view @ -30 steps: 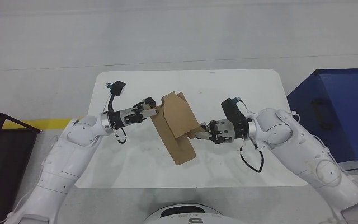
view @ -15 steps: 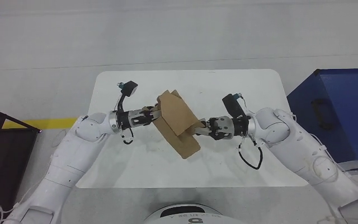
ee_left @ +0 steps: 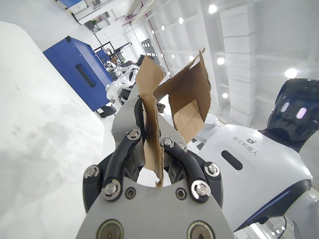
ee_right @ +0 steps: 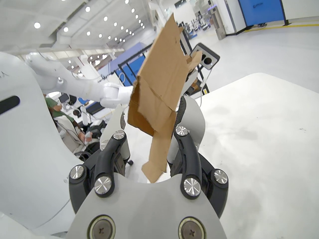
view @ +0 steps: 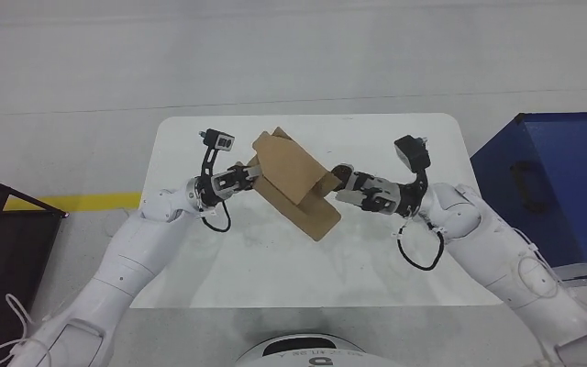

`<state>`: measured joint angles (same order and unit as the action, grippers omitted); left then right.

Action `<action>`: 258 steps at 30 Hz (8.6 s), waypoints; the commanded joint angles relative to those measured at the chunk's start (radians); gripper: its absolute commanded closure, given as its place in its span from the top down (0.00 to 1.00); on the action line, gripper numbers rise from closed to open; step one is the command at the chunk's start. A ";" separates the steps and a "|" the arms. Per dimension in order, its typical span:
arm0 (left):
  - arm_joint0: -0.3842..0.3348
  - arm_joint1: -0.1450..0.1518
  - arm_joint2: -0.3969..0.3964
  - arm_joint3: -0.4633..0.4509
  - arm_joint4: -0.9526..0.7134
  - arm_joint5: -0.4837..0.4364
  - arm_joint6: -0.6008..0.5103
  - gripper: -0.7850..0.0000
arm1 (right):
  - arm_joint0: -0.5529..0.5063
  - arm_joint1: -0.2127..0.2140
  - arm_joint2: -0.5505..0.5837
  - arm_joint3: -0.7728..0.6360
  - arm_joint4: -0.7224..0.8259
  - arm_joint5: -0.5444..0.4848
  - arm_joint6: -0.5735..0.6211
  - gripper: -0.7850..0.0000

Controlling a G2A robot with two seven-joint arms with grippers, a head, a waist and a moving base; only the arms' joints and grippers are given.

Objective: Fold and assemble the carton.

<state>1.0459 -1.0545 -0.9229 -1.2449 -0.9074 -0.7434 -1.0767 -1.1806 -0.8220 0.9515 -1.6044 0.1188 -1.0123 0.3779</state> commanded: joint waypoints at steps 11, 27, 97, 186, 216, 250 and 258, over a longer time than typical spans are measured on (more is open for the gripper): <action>-0.054 -0.045 0.026 0.100 0.220 -0.143 0.176 0.00 | -0.106 0.003 0.061 -0.097 0.015 0.000 0.079 0.44; 0.005 -0.046 -0.033 0.022 0.379 -0.190 0.291 0.00 | 0.105 -0.069 -0.122 0.138 0.383 0.000 0.319 0.34; 0.009 0.110 0.015 -0.090 0.403 -0.247 0.247 1.00 | 0.274 -0.093 -0.321 0.223 0.556 0.027 0.457 0.00; 0.356 0.149 -0.208 -0.591 1.122 0.142 0.824 1.00 | 0.149 -0.396 -0.100 0.365 1.215 0.881 1.158 0.00; 0.442 0.160 -0.335 -0.652 0.952 0.005 0.662 1.00 | 0.106 -0.407 -0.034 0.360 1.142 0.903 1.051 0.00; 0.422 0.128 -0.348 -0.758 1.284 0.329 0.715 1.00 | 0.065 -0.410 -0.009 0.259 0.868 0.967 0.972 0.00; 0.421 0.121 -0.330 -0.746 1.319 0.337 0.710 1.00 | 0.052 -0.407 0.009 0.249 0.852 0.975 0.973 0.00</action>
<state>1.4641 -0.9327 -1.2506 -1.9923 0.4206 -0.3994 -0.3708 -1.1273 -1.2289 0.9582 -1.3553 0.9696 -0.0369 1.3482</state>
